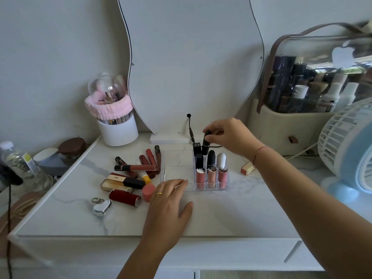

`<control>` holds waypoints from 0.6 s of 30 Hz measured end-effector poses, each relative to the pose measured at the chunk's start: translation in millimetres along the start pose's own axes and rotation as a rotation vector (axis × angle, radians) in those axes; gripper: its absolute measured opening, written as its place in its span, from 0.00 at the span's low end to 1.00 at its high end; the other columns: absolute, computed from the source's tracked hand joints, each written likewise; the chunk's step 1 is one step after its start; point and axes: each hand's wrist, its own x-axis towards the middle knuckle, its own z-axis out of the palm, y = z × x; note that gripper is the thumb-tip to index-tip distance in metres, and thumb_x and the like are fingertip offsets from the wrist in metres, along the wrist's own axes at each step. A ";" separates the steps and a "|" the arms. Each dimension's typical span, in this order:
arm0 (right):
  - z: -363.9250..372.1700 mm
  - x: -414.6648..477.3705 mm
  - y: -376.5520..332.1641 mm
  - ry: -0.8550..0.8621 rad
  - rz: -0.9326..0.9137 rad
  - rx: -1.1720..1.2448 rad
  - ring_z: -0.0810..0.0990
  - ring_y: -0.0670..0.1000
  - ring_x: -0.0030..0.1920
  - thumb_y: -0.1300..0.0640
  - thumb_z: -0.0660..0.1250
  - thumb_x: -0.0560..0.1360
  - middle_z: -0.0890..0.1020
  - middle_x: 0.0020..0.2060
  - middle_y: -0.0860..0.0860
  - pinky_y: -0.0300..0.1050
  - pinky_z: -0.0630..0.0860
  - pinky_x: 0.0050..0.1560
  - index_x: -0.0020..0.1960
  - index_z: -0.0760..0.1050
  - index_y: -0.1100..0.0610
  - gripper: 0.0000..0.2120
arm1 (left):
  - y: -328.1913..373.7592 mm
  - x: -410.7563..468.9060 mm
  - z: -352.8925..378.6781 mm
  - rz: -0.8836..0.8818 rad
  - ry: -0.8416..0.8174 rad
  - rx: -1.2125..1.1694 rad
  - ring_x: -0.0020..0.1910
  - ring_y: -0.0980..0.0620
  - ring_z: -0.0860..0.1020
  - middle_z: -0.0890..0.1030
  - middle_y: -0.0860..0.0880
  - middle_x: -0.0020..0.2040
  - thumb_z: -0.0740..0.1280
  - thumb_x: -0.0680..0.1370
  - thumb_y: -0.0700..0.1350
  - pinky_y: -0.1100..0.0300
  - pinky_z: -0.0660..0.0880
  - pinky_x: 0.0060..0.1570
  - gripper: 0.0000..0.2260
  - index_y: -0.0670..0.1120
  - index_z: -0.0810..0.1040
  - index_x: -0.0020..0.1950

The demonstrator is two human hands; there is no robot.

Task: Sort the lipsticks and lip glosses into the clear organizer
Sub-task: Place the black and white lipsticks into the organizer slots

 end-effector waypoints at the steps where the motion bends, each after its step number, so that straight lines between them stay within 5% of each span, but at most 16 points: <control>1: 2.1 -0.1 0.4 -0.022 -0.002 -0.024 0.83 0.47 0.44 0.57 0.70 0.71 0.85 0.42 0.50 0.42 0.77 0.52 0.52 0.81 0.55 0.10 | 0.1 0.1 -0.2 0.001 0.000 -0.001 0.67 0.53 0.64 0.71 0.55 0.65 0.64 0.75 0.51 0.58 0.61 0.65 0.21 0.51 0.68 0.69; 10: 15.7 0.0 7.1 -0.113 0.033 -0.090 0.82 0.51 0.45 0.53 0.66 0.74 0.85 0.45 0.52 0.50 0.78 0.52 0.51 0.82 0.54 0.10 | 0.3 0.1 0.0 0.003 -0.001 0.002 0.67 0.55 0.63 0.71 0.56 0.65 0.64 0.76 0.51 0.58 0.60 0.65 0.22 0.52 0.67 0.69; 16: 0.3 -6.6 24.1 -0.085 0.084 -0.049 0.79 0.47 0.50 0.45 0.63 0.75 0.82 0.55 0.49 0.40 0.73 0.55 0.58 0.78 0.54 0.18 | 0.9 0.2 -1.0 0.009 0.006 0.001 0.66 0.53 0.65 0.72 0.55 0.64 0.65 0.75 0.50 0.57 0.61 0.65 0.21 0.51 0.69 0.68; 18: -12.7 -15.5 46.0 0.022 0.172 -0.090 0.81 0.55 0.49 0.45 0.63 0.74 0.83 0.52 0.57 0.50 0.76 0.55 0.55 0.78 0.60 0.20 | 1.3 0.2 -0.9 0.014 0.009 0.000 0.66 0.53 0.65 0.72 0.55 0.64 0.65 0.75 0.49 0.57 0.62 0.65 0.21 0.50 0.69 0.68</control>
